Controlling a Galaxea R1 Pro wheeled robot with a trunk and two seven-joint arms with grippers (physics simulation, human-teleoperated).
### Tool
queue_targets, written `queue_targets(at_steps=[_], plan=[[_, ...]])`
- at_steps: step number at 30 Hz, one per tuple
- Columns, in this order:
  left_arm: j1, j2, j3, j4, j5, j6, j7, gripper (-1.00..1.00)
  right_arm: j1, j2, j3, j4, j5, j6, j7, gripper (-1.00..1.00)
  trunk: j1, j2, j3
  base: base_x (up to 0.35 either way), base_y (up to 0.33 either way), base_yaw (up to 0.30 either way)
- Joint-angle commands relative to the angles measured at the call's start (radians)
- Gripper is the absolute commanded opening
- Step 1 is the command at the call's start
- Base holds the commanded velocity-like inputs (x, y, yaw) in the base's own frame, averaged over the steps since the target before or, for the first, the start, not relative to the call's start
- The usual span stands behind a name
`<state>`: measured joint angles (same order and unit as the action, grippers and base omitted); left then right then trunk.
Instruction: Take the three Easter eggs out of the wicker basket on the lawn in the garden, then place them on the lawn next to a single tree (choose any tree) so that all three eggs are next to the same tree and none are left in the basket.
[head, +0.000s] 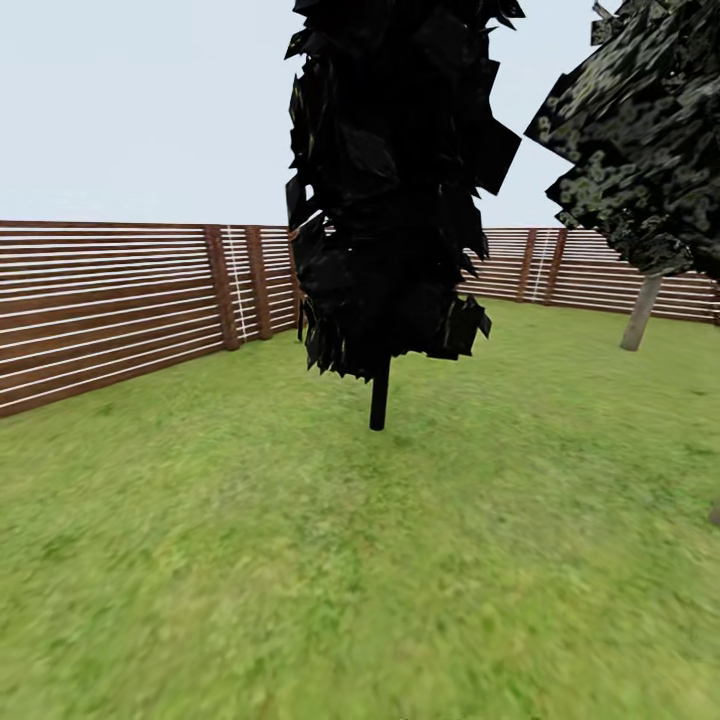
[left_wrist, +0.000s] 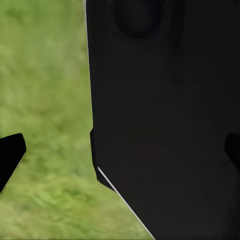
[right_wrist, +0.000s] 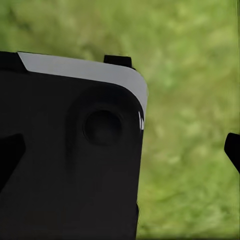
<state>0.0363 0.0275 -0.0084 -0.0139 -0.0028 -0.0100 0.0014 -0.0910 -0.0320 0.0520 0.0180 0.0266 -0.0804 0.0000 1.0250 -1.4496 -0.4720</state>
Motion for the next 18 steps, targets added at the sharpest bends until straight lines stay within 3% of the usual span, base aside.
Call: queue_targets(at_steps=[1,18], plan=[[0.001,0.000,-0.001,-0.001,0.000,-0.001,0.000,1.00,-0.001,0.000,0.005,0.002,0.003,-0.004,0.000,1.00,0.000,0.000,-0.001,0.000,0.000,-0.285],[0.001,0.000,-0.001,-0.001,0.000,-0.001,0.000,1.00,-0.001,0.000,0.005,0.002,0.003,-0.004,0.000,1.00,0.000,0.000,-0.001,0.000,0.000,-0.285]])
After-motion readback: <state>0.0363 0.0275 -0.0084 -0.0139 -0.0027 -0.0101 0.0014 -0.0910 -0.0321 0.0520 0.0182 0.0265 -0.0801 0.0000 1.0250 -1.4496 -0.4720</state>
